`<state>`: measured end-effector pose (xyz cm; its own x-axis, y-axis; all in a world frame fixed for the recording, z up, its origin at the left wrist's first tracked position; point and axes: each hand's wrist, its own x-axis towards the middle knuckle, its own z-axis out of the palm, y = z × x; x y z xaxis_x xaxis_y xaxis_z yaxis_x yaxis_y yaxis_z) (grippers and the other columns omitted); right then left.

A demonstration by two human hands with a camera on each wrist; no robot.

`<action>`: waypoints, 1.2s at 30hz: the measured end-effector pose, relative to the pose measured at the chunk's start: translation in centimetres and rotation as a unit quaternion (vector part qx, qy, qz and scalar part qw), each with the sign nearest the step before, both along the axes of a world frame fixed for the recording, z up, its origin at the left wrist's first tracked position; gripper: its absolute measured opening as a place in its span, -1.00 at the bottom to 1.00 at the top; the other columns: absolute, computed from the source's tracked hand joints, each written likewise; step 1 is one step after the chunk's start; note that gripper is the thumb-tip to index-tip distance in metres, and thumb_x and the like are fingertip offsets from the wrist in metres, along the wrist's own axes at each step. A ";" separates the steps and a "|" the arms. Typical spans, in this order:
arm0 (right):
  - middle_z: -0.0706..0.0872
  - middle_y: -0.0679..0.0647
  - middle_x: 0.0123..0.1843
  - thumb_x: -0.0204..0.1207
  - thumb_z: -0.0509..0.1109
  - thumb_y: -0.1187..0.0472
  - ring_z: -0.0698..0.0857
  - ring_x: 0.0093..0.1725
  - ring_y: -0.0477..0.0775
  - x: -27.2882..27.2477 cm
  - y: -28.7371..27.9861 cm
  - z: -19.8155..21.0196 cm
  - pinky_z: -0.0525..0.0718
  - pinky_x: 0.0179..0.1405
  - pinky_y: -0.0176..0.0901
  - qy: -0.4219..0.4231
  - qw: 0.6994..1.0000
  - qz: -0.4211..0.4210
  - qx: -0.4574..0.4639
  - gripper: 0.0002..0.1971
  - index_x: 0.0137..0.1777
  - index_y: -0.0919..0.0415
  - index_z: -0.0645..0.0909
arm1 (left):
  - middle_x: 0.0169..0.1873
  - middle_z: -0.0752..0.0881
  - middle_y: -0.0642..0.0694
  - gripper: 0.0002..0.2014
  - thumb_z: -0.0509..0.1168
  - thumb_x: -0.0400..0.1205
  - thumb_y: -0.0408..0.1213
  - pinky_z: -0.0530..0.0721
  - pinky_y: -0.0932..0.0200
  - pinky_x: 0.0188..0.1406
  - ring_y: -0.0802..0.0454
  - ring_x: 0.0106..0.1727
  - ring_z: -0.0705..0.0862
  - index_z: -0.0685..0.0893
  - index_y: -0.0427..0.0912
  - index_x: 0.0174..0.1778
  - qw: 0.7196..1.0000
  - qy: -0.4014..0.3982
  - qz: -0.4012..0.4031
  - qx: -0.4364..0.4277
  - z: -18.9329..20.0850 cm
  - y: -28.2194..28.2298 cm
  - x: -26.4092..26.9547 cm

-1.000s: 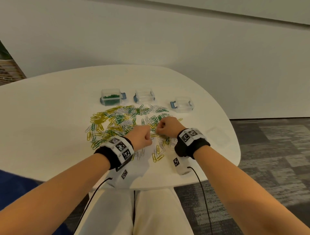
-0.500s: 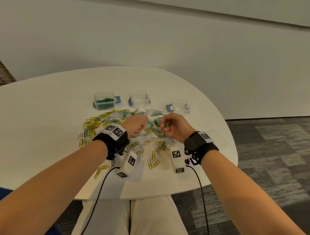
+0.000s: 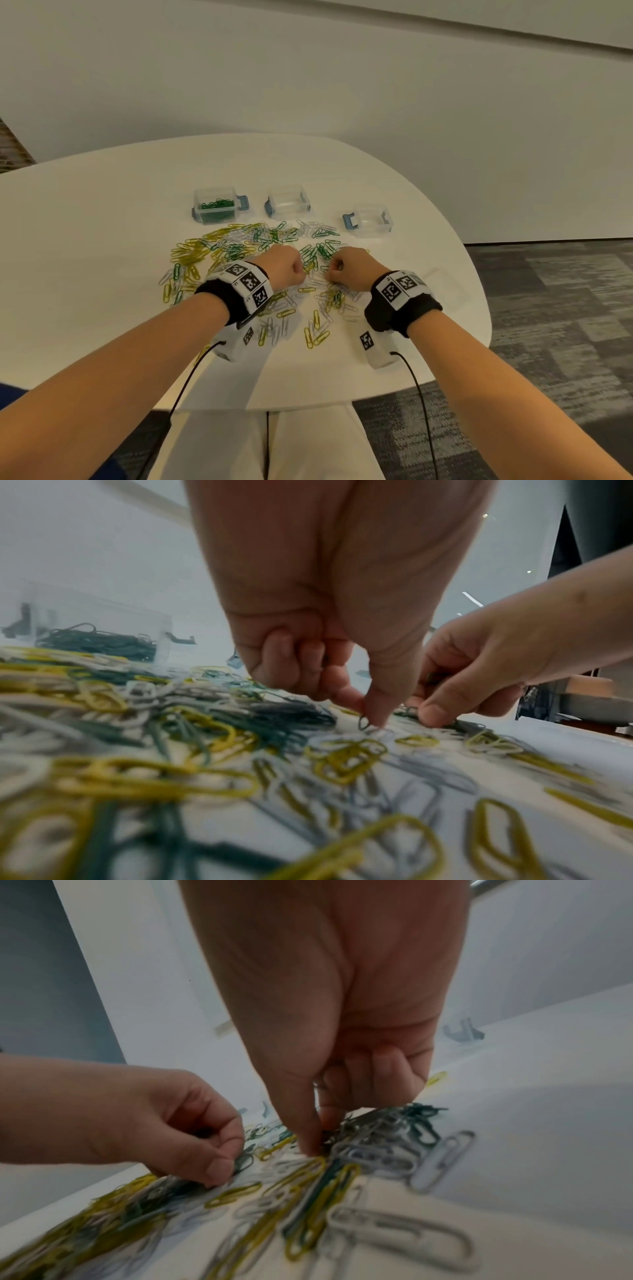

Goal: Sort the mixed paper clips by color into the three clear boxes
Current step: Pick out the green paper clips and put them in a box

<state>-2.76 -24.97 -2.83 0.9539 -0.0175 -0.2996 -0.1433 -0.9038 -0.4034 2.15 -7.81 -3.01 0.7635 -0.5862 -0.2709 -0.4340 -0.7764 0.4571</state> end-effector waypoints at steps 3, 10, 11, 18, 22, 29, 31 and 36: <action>0.59 -0.04 -0.20 0.59 0.37 0.09 0.52 -0.23 -0.08 0.0 -1.0 0.5 0.38 -0.37 -0.36 -0.003 0.999 -0.010 0.035 -0.84 -0.06 0.18 0.63 | -0.20 0.68 -0.13 -0.88 0.26 0.64 -0.28 0.43 0.25 -0.39 -0.03 -0.31 0.55 0.54 -0.18 -0.22 0.983 0.084 0.066 -0.152 -0.3 0.5 0.1; 0.49 0.01 -0.35 0.61 0.29 0.14 0.46 -0.43 -0.05 1.0 -0.4 2.6 0.51 -0.39 -0.23 0.022 0.987 -0.031 0.158 -0.84 -0.16 0.18 0.51 | -0.37 0.44 -0.09 -0.73 -0.02 0.66 -0.47 0.37 0.26 -0.44 0.07 -0.41 0.41 0.49 -0.30 0.20 0.665 0.506 0.296 -0.462 0.2 0.7 -0.5; 0.47 0.02 -0.36 0.61 0.30 0.15 0.45 -0.44 -0.03 1.0 -0.1 2.9 0.52 -0.41 -0.23 0.032 0.983 -0.028 0.177 -0.85 -0.15 0.19 0.51 | -0.35 0.46 -0.11 -0.74 -0.01 0.65 -0.43 0.42 0.26 -0.41 0.06 -0.38 0.44 0.53 -0.32 0.14 0.648 0.525 0.312 -0.456 0.3 0.7 -0.6; 0.59 -0.11 -0.32 0.47 0.47 0.21 0.49 -0.36 -0.16 1.3 -0.2 3.6 0.46 -0.32 -0.32 -0.005 0.993 0.007 0.114 -0.92 -0.20 0.17 0.63 | -0.41 0.44 -0.07 -0.84 0.03 0.65 -0.38 0.31 0.28 -0.50 0.10 -0.44 0.37 0.52 -0.26 -0.08 0.683 0.473 0.349 -0.433 0.5 0.8 -0.3; 0.52 -0.03 -0.36 0.50 0.43 0.20 0.46 -0.42 -0.08 1.1 0.1 3.3 0.50 -0.39 -0.25 -0.003 0.978 -0.051 0.200 -0.83 -0.28 0.13 0.54 | -0.21 0.60 -0.20 -0.74 0.09 0.69 -0.28 0.64 0.24 -0.38 0.01 -0.27 0.60 0.59 -0.37 0.08 0.663 0.512 0.341 -0.426 0.5 1.4 -0.2; 0.73 0.07 0.10 0.61 0.32 0.25 0.70 -0.02 0.00 2.9 3.7 6.1 0.69 0.01 -0.21 0.016 0.987 0.073 0.143 -0.78 0.22 0.11 0.63 | -0.14 0.71 -0.36 -0.60 0.07 0.74 -0.13 0.77 0.13 -0.24 -0.16 -0.10 0.70 0.65 -0.43 0.03 0.544 0.613 0.330 -0.469 0.8 0.8 -0.2; 0.68 0.12 0.21 0.59 0.26 0.36 0.70 0.12 0.11 4.0 3.1 6.6 0.75 0.07 -0.07 0.002 0.988 0.041 0.147 -0.69 0.29 0.11 0.57 | -0.31 0.65 -0.27 -0.68 0.02 0.76 -0.22 0.65 0.29 -0.51 0.00 -0.33 0.61 0.59 -0.36 -0.04 0.525 0.599 0.372 -0.477 1.1 1.2 0.3; 0.53 0.12 0.49 0.49 0.32 0.44 0.52 0.43 0.15 4.9 2.4 3.6 0.52 0.40 -0.02 0.035 0.979 0.143 -0.139 -0.46 0.46 0.07 0.52 | -0.50 0.32 0.01 -0.67 0.02 0.77 -0.19 0.19 0.33 -0.73 0.14 -0.55 0.20 0.37 -0.13 -0.34 0.657 0.499 0.347 -0.445 1.2 3.9 0.4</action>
